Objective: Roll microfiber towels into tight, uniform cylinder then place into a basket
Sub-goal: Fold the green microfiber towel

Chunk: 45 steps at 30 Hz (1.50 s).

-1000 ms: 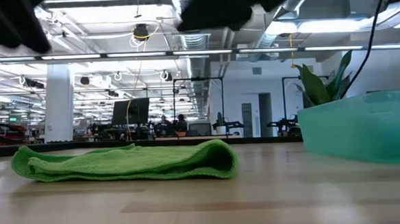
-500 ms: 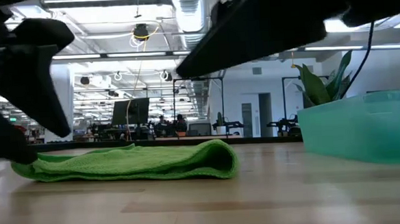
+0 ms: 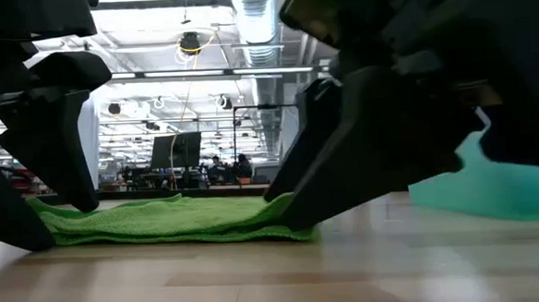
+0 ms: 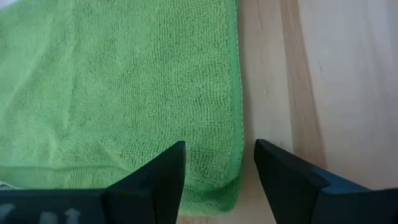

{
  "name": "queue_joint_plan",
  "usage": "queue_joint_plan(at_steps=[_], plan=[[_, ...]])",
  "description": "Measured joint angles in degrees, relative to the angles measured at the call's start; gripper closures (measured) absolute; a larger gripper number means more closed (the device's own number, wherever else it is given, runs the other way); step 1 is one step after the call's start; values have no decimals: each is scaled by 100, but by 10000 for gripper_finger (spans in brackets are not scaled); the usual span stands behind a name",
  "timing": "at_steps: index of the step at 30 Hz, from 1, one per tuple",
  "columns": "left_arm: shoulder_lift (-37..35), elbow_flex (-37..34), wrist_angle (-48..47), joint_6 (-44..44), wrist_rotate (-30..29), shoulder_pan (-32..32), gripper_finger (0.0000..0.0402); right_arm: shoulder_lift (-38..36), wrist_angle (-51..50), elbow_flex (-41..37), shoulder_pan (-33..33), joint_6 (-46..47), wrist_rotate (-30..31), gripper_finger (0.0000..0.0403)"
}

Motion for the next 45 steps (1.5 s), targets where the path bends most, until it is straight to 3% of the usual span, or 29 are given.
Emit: queue_joint_plan(at_steps=[12, 32, 36, 45], plan=[[142, 2, -177, -306, 260, 73, 214, 252, -117, 51, -11, 674, -115, 163], [160, -13, -135, -274, 314, 103, 216, 267, 24, 20, -11, 701, -126, 163], [160, -15, -111, -278, 319, 103, 237, 269, 31, 20, -11, 703, -132, 163], [179, -22, 24, -257, 306, 103, 325, 272, 31, 18, 4, 743, -135, 163]])
